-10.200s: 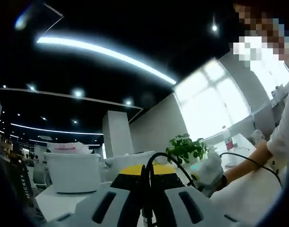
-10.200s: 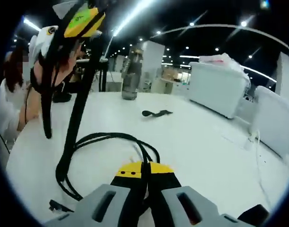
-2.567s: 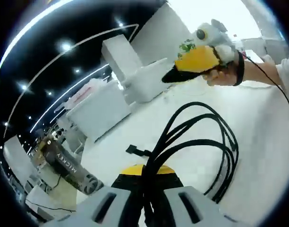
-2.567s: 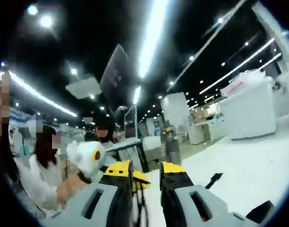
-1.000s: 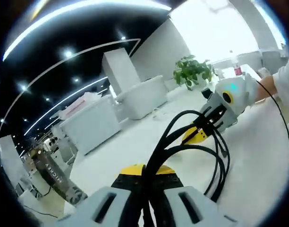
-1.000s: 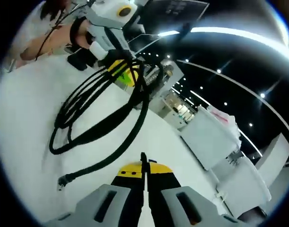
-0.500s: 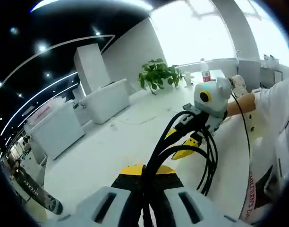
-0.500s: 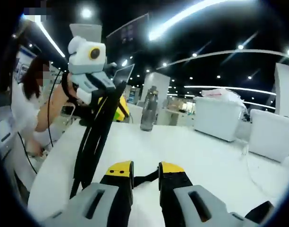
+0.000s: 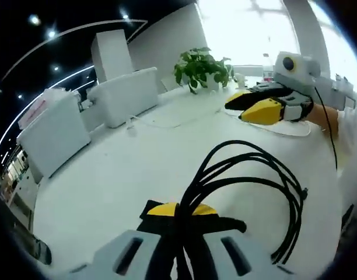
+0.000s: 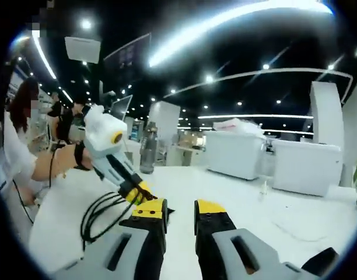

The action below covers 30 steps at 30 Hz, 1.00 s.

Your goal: Coil the Type-C to USB data cable on the desktop and secure it with Velcro straps.

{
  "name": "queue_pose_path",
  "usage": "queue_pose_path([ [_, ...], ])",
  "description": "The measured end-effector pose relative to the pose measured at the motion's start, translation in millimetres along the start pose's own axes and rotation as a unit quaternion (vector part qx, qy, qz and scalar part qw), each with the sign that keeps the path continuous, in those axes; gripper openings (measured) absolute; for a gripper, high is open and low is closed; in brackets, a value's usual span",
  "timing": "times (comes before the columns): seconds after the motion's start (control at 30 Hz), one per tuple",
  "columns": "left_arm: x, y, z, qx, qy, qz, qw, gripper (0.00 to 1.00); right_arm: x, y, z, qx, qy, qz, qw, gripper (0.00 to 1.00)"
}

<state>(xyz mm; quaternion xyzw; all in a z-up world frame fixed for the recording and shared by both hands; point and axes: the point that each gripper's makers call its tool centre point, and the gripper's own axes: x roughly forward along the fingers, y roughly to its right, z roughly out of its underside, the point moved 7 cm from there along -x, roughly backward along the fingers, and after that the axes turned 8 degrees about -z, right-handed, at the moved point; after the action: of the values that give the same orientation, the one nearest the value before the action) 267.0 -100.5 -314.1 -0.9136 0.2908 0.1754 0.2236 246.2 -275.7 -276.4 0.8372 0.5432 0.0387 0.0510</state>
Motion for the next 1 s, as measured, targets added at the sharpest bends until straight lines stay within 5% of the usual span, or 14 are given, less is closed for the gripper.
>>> queue_pose_path([
  [0.1, 5.0, 3.2, 3.8, 0.016, 0.005, -0.006, 0.9998, 0.07, 18.3, -30.5, 7.2, 0.017, -0.028, -0.073, 0.9968, 0.18],
  [0.33, -4.1, 6.2, 10.3, 0.035, 0.020, -0.003, 0.9992, 0.15, 42.4, -59.8, 38.8, -0.045, -0.104, -0.128, 0.9852, 0.23],
  [0.67, -30.3, -7.3, 9.7, 0.010, 0.052, 0.004, 0.9986, 0.18, 61.8, -65.2, 55.0, -0.180, -0.179, -0.129, 0.9585, 0.26],
  [0.77, -27.6, -18.5, 9.3, 0.023, 0.055, -0.040, 0.9974, 0.17, 65.8, -65.6, 54.8, -0.191, -0.178, -0.121, 0.9578, 0.25],
  [1.0, -4.9, -36.9, 17.7, 0.037, 0.036, -0.066, 0.9965, 0.17, 75.7, -59.7, 52.8, -0.247, -0.184, -0.101, 0.9460, 0.19],
])
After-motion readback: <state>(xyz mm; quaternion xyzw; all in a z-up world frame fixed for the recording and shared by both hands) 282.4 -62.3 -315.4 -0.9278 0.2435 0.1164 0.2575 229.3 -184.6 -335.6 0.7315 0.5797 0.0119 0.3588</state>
